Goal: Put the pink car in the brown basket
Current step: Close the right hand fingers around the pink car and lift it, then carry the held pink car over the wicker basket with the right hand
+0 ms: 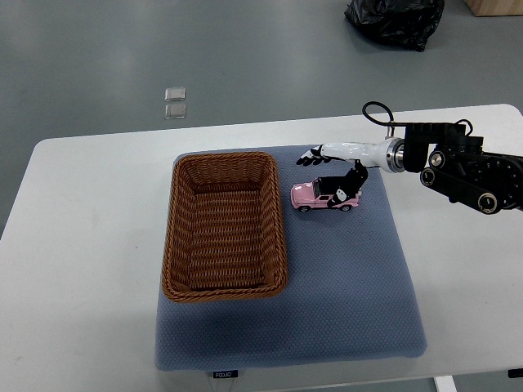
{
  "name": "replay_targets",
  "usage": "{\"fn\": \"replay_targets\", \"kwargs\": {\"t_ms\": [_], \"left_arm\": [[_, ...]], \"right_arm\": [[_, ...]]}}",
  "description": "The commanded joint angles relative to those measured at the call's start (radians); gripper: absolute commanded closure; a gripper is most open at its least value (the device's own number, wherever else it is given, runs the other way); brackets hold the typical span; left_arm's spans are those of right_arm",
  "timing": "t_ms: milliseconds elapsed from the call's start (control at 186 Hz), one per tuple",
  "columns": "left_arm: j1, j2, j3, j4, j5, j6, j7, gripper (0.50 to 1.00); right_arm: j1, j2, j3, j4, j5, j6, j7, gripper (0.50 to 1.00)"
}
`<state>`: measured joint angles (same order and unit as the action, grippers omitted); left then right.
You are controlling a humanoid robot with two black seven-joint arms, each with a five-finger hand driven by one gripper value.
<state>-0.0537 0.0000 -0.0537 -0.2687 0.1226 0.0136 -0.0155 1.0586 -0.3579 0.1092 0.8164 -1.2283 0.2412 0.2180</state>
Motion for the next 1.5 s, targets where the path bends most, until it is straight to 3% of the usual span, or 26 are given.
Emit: {"fn": "replay_targets", "kwargs": {"t_ms": [0,150,241,349,402,558,858,1003,1180,1367,1496], "left_arm": [[0.0,0.0,0.0,0.0,0.0,0.0,0.0,0.5],[0.0,0.0,0.0,0.0,0.0,0.0,0.0,0.5],[0.0,0.0,0.0,0.0,0.0,0.0,0.0,0.5],[0.0,0.0,0.0,0.002,0.0,0.0,0.0,0.5],[0.0,0.0,0.0,0.002,0.0,0.0,0.0,0.5],[0.0,0.0,0.0,0.003,0.0,0.0,0.0,0.5],[0.0,0.0,-0.002,0.003,0.0,0.002,0.0,0.5],[0.0,0.0,0.0,0.0,0.0,0.002,0.0,0.5],[0.0,0.0,0.0,-0.001,0.0,0.002,0.0,0.5],[0.0,0.0,0.0,-0.006,0.0,0.0,0.0,0.5],[0.0,0.0,0.002,-0.01,0.0,0.0,0.0,0.5]], "right_arm": [[-0.002,0.0,-0.02,-0.019,-0.019,-0.003,0.0,0.601],[-0.015,0.0,-0.02,-0.036,-0.039,-0.019,0.0,0.63],[-0.023,0.01,-0.022,-0.037,-0.04,-0.02,0.0,0.705],[-0.025,0.023,-0.037,-0.054,-0.04,-0.033,0.0,0.754],[-0.025,0.028,-0.045,-0.065,-0.04,-0.04,0.001,0.799],[-0.031,0.028,-0.048,-0.071,-0.039,-0.042,0.003,1.0],[0.029,-0.036,-0.037,-0.048,-0.022,-0.017,0.012,1.0],[0.118,-0.148,-0.022,0.035,-0.014,0.058,0.021,1.0],[0.216,-0.216,-0.02,0.133,0.03,0.096,0.018,1.0],[0.256,-0.159,-0.02,0.156,0.049,0.104,0.017,1.0],[0.251,0.01,-0.028,0.104,0.066,0.098,0.017,1.0]]}}
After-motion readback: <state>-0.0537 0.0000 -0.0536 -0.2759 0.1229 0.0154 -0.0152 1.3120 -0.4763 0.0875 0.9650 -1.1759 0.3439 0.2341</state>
